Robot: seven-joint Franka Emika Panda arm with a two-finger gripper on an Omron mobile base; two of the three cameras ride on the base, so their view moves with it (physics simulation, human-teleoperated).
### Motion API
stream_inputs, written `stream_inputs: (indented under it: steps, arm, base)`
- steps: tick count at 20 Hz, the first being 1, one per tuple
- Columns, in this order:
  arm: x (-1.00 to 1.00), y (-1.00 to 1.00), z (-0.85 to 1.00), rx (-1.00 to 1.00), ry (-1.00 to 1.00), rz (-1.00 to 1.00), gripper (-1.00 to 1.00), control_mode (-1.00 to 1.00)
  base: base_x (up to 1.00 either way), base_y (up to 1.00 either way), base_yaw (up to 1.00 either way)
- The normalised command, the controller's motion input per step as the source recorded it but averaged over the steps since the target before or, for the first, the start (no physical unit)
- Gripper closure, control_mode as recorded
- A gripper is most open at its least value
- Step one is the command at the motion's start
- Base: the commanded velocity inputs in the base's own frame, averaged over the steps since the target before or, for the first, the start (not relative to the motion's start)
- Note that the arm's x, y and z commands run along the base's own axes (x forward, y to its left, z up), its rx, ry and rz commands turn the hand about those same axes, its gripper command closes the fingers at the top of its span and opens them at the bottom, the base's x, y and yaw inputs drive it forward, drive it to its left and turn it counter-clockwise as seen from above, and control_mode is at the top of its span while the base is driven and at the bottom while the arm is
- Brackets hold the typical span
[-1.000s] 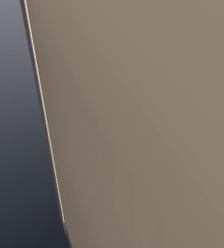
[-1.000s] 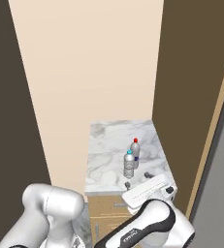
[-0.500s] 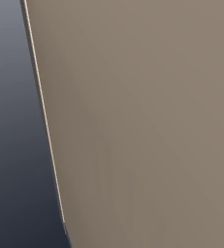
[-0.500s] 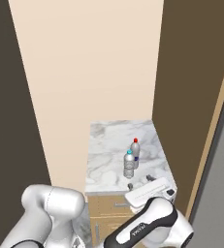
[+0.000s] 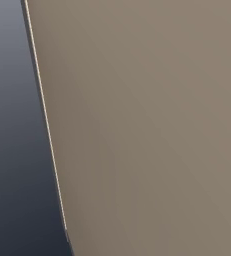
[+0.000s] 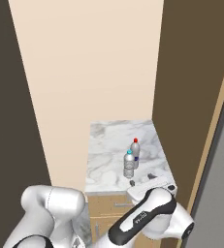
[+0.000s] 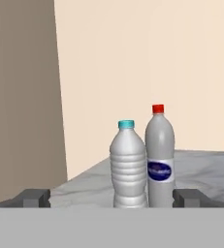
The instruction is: Take the bottled waters from the counter and place them in the freezer to freeze. Close the freezer door after placing the bottles.
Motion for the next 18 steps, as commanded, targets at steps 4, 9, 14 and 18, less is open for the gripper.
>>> stream_inputs:
  steps: [4, 9, 14, 18]
  arm:
    - [0.44, 0.00, -0.18, 0.00, 0.08, -0.03, -1.00, -1.00]
    - [0.41, 0.00, -0.13, 0.00, 0.02, -0.03, -1.00, -1.00]
    - [0.30, 0.00, -0.03, 0.00, 0.00, -0.03, -1.00, -1.00]
    - [0.08, 0.08, 0.00, -0.01, 0.00, 0.00, -1.00, -1.00]
  base:
    - [0.00, 0.00, 0.00]
    - [0.00, 0.00, 0.00]
    - [0.00, 0.00, 0.00]
    - [0.00, 0.00, 0.00]
